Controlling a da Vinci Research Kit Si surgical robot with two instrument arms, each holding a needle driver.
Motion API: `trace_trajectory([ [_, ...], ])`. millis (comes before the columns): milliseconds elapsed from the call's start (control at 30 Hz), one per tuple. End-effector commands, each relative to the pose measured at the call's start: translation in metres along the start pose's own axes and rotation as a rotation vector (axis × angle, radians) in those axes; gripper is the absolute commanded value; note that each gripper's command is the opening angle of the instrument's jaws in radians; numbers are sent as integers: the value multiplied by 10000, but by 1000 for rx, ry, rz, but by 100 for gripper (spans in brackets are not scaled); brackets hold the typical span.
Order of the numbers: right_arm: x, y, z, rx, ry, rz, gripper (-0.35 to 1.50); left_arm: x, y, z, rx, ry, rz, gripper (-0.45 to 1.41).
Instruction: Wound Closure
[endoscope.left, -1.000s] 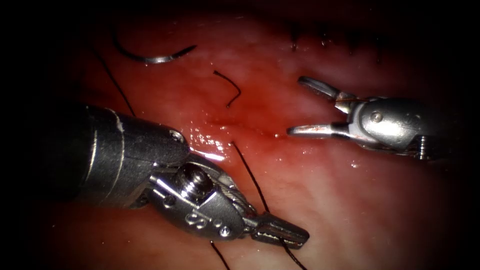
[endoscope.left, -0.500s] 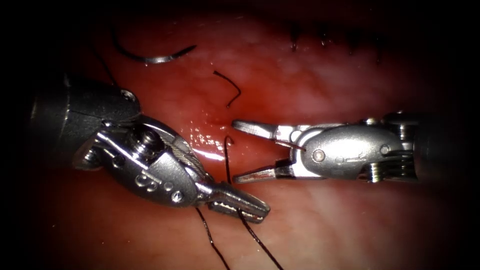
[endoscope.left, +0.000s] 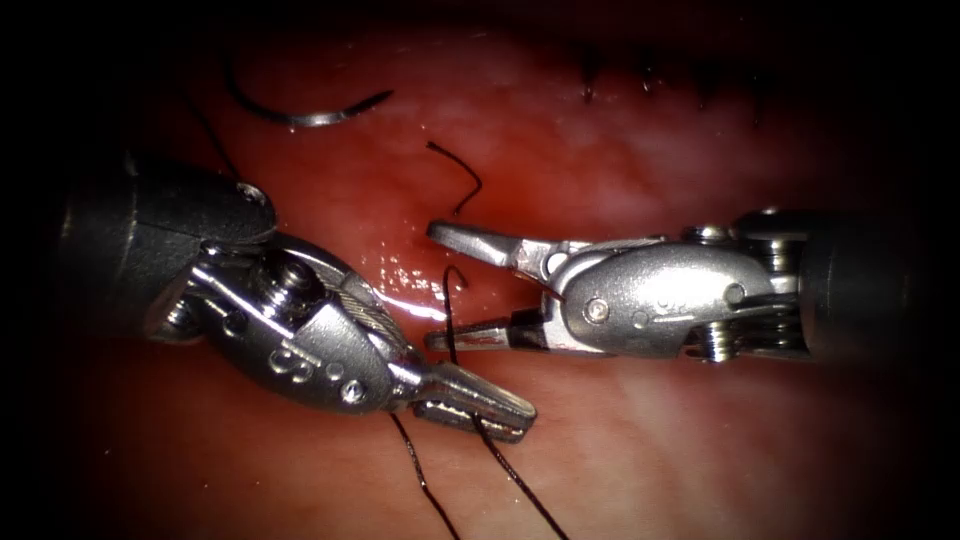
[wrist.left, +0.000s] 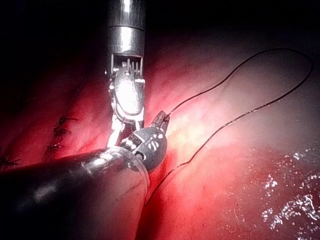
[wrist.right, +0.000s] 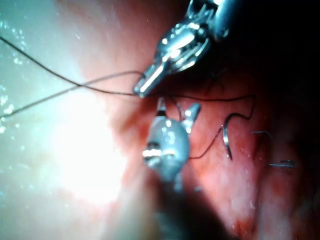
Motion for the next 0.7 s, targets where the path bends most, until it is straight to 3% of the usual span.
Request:
trace_trajectory([
  [33, -4, -1, 7, 27, 16, -1, -27, -3, 0, 7, 0, 1, 3, -45],
  [67, -5, -1, 6, 34, 10, -1, -35, -3, 0, 7, 0, 1, -3, -45],
  [300, -12, -1, -1, 21, -26, 40, -35, -2, -1, 7, 6, -8, -10, -45],
  [333, -13, -1, -2, 1, -52, 81, -35, -2, -2, 7, 11, -16, -11, -20],
  [367, -13, -1, -3, -9, -65, 117, -35, -2, -3, 6, 15, -24, -12, 32],
  [400, -16, 3, -5, -38, -107, 231, -35, -1, -13, 7, 76, -83, -24, 91],
  [467, -18, 5, -5, -49, -122, 250, -35, -1, -16, 7, 103, -100, -30, 98],
  [567, -30, 13, -8, -84, -217, 375, -35, 3, -20, 16, 185, -137, 5, 108],
  [700, -41, 15, -12, -116, -262, 441, -35, 5, -20, 27, 204, -168, 64, 110],
])
